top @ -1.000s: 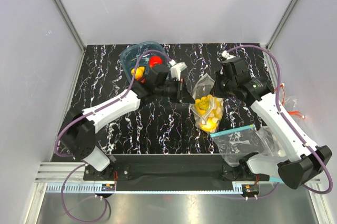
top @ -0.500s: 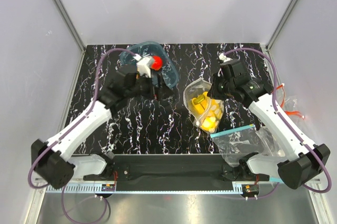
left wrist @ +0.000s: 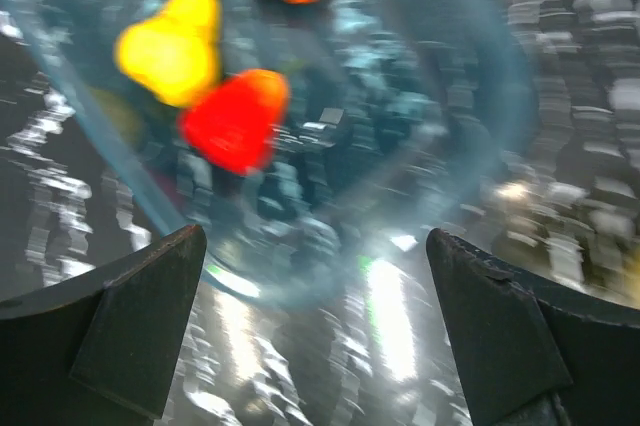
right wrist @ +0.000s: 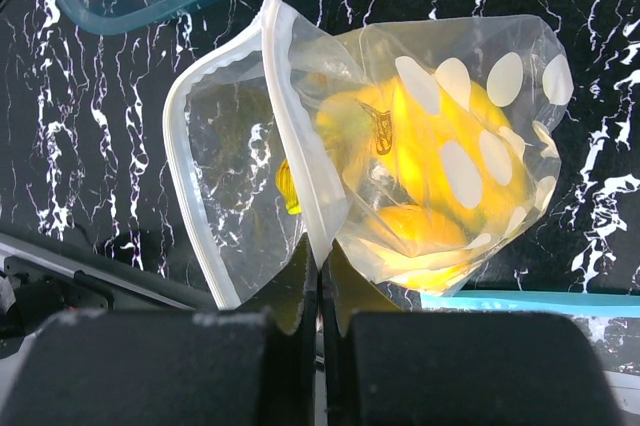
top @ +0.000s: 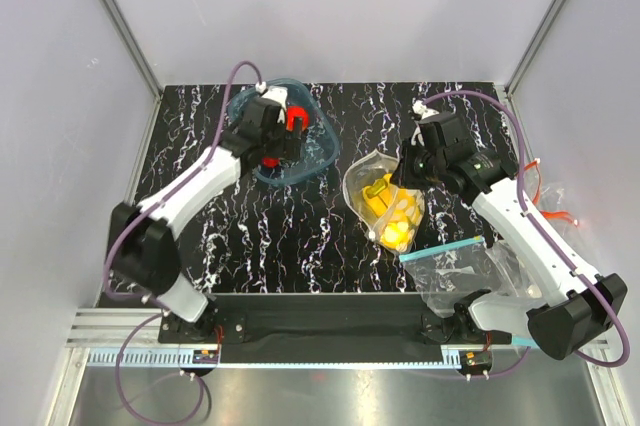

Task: Place the food in the zip-top bag and seal the zipper
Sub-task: Pick up the fake fruit from the bin.

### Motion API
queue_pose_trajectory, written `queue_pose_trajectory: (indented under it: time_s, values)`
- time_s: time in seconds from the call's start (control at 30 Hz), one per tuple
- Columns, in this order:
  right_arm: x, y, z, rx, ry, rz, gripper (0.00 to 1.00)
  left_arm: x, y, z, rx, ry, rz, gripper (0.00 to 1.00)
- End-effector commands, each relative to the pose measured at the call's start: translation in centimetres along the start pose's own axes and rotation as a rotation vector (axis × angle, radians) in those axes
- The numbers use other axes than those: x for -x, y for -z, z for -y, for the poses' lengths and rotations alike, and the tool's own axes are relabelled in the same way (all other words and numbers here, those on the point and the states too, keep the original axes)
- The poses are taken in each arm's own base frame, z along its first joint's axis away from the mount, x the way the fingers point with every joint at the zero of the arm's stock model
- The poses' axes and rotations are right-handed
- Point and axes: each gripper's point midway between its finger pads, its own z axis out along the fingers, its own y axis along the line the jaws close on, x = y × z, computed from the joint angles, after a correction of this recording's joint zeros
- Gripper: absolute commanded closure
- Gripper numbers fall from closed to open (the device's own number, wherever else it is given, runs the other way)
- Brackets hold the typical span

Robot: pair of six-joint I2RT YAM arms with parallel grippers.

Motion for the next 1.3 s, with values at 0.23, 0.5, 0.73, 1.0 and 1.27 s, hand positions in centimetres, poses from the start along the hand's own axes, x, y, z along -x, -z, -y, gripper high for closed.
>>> queue_pose_trajectory:
  time_s: [0.23, 0.5, 0.73, 1.0, 1.27]
  values:
    - [0.4, 1.4, -1.1, 0.071, 0.052, 0.041, 1.00, -0.3, -9.6, -6.8, 0.192, -0.177, -0.189, 0.01]
    - [-0.1, 1.4, -0.7, 0.065, 0.052, 0.039, 1.00, -5.2, -15.0, -4.6, 0.067, -0.114, -0.364, 0.15]
    - [-0.2, 1.6, -0.6, 0.063, 0.042, 0.052, 1.00, -4.7, -13.3, -3.7, 0.021, -0.036, -0.342, 0.57]
    - [-0.2, 1.3, -0.8, 0.071, 0.040, 0.046, 1.00, -0.1, -4.0, 1.8, -0.293, 0.070, -0.108, 0.61]
    - [0.3, 1.8, -1.5, 0.098, 0.034, 0.057, 1.00, 3.5, 8.4, 11.2, -0.603, 0.066, 0.236, 0.64]
